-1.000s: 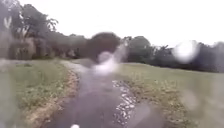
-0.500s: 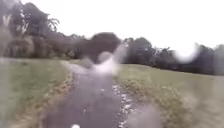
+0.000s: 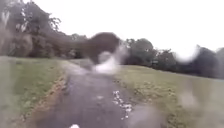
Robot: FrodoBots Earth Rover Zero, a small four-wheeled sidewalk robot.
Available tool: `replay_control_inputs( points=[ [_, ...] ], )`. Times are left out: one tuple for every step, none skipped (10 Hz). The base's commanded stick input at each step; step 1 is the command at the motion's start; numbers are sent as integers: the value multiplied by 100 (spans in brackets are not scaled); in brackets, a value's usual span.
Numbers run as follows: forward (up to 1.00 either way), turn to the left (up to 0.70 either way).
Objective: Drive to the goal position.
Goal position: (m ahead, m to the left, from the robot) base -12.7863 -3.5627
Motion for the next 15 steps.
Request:
replay_control_inputs(
  points=[
    [0, 85],
    [0, 85],
    [0, 85],
    [0, 85],
    [0, 85],
    [0, 85],
    [0, 85],
    [0, 85],
    [0, 85],
    [0, 85],
    [0, 85],
    [0, 85],
    [0, 85],
    [0, 85],
    [0, 85]
  ],
)
